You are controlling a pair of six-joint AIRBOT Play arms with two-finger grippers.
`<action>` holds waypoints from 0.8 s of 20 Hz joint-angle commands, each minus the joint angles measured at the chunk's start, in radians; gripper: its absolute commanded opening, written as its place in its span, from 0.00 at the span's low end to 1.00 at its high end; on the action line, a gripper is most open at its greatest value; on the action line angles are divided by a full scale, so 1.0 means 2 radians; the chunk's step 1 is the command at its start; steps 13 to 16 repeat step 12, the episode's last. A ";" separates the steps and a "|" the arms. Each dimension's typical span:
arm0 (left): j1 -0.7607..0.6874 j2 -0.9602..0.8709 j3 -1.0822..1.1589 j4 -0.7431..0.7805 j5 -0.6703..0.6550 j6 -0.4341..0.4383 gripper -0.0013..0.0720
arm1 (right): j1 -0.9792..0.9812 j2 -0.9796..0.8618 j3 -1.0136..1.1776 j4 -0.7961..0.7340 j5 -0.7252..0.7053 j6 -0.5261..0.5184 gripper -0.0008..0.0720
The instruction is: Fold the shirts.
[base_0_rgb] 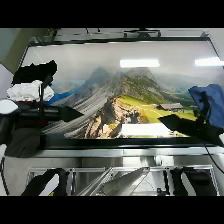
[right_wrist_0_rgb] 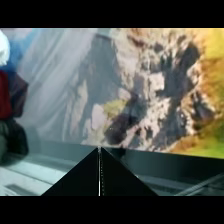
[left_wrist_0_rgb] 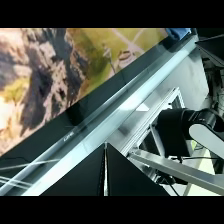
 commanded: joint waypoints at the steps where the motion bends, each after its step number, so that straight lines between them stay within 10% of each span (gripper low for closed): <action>1: -0.004 0.063 -0.082 0.003 0.041 0.007 0.02 | 0.056 -0.003 -0.037 -0.011 -0.039 -0.019 0.04; 16: -0.004 0.103 -0.084 0.003 0.045 -0.002 0.02 | 0.058 -0.013 -0.037 -0.007 -0.014 -0.011 0.04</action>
